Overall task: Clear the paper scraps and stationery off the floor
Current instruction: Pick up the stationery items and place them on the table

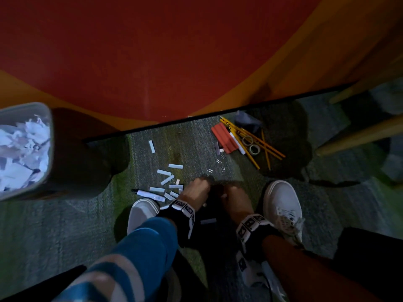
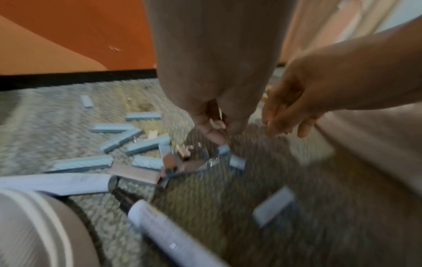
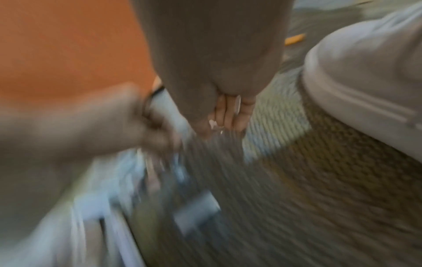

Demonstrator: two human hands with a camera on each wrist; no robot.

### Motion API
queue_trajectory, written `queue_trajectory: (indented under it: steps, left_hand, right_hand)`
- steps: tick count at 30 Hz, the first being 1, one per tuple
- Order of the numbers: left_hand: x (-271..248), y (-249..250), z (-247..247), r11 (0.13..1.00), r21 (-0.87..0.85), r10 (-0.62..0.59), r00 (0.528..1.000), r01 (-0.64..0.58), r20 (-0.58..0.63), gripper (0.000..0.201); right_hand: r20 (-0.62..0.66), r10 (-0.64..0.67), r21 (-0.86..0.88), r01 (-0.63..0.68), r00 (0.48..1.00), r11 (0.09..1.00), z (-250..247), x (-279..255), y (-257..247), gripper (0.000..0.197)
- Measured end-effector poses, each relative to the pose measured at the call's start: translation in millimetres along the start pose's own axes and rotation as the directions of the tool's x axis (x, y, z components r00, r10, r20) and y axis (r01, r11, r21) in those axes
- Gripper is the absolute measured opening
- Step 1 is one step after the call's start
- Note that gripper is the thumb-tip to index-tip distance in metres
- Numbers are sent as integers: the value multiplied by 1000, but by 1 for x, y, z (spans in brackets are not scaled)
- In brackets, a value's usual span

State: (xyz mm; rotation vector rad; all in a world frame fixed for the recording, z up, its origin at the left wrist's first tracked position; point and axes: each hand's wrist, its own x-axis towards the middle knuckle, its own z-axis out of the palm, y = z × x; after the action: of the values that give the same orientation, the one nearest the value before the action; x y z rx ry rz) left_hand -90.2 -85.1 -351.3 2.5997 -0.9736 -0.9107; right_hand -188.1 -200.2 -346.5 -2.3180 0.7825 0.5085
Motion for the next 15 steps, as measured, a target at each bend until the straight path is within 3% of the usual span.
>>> queue_trajectory:
  steps: [2, 5, 10, 15]
  left_hand:
    - [-3, 2, -11, 997, -51, -61, 998, 60, -3, 23]
    - [-9, 7, -29, 975, -163, -155, 988, 152, -8, 14]
    - [-15, 23, -66, 925, -362, -177, 973, 115, -145, 16]
    - [-29, 15, -60, 932, -333, -190, 975, 142, -115, 25]
  right_hand:
    - [-90, 23, 156, -9, 996, 988, -20, -2, -4, 6]
    - [-95, -6, 210, 26, 995, 977, -55, 1, -9, 11]
    - [-123, -25, 329, 65, 992, 942, -109, -5, -20, 20]
    - [63, -86, 348, 59, 994, 935, -110, -21, -27, 21]
